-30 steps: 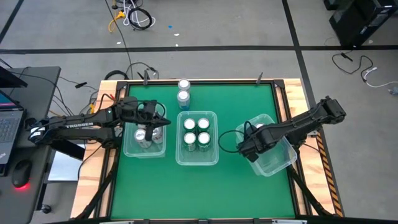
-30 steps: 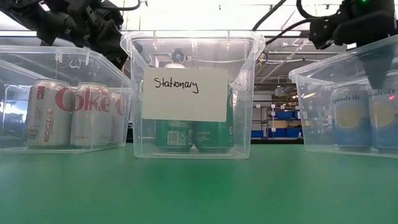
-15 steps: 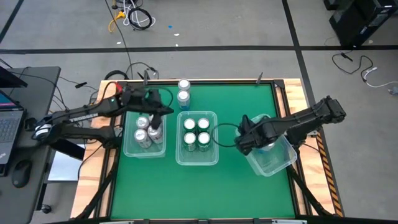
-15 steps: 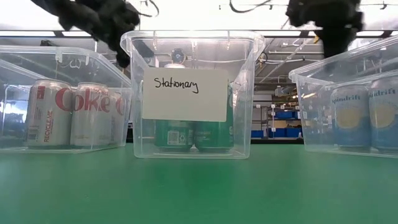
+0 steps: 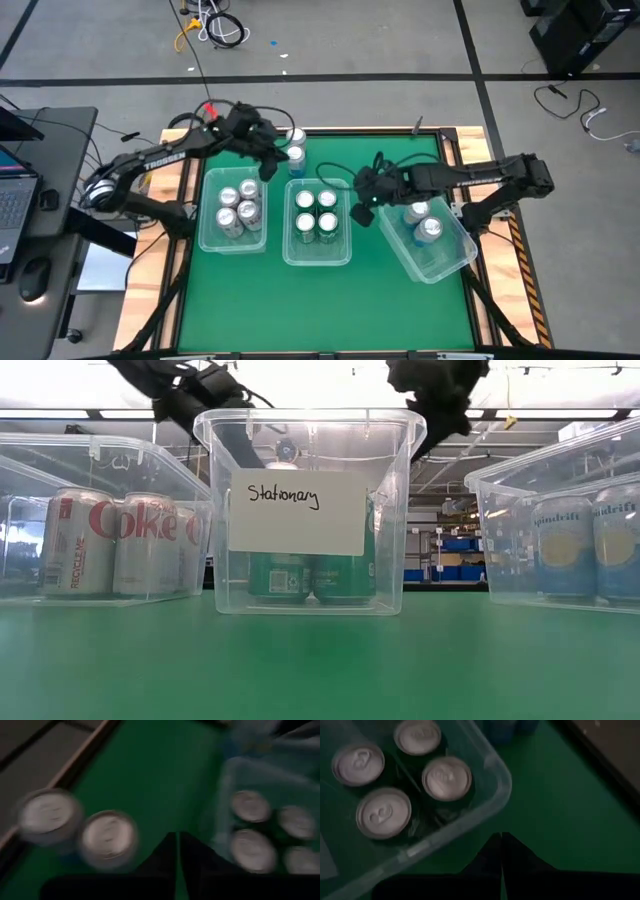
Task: Sort soda cans
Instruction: Put the blue soda can into the button right bin
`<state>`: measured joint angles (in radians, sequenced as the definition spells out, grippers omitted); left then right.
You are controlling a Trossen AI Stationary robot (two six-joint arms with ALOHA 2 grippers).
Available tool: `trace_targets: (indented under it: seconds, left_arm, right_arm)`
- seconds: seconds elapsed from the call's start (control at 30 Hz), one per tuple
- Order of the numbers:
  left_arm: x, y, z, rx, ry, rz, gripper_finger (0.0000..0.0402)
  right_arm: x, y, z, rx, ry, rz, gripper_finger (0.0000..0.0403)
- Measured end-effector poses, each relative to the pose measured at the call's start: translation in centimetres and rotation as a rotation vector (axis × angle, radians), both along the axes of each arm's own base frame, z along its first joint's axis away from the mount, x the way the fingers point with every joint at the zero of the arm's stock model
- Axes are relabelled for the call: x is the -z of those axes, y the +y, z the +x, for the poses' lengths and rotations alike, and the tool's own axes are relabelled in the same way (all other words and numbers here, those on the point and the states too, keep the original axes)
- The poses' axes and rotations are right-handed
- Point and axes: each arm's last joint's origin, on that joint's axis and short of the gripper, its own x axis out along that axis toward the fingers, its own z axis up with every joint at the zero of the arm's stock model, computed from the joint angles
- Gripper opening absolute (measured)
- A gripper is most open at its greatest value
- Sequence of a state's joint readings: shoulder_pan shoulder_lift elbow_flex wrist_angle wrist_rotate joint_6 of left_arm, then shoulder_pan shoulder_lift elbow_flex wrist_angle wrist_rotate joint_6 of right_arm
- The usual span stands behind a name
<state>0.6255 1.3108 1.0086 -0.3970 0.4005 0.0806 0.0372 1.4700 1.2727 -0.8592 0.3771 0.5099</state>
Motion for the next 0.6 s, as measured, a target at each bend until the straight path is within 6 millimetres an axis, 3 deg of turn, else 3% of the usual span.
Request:
trace_targets:
  seconds: [0.23,0.43,0.6]
  left_arm:
    - [-0.3,0.7,1.5,-0.134,0.106,0.050,0.0138]
    - [1.0,1.3,2.4,-0.194,0.124,-0.028,0.0238]
    - [3.1,2.0,3.3,-0.232,0.189,-0.069,0.0281]
  right_arm:
    - [-0.2,-1.1,0.4,-0.054,-0.009,-0.051,0.0001]
    - [-0.3,-1.4,0.5,-0.080,-0.004,-0.067,0.0001]
    - [-0.3,-1.4,0.5,-0.090,-0.003,-0.070,0.0000]
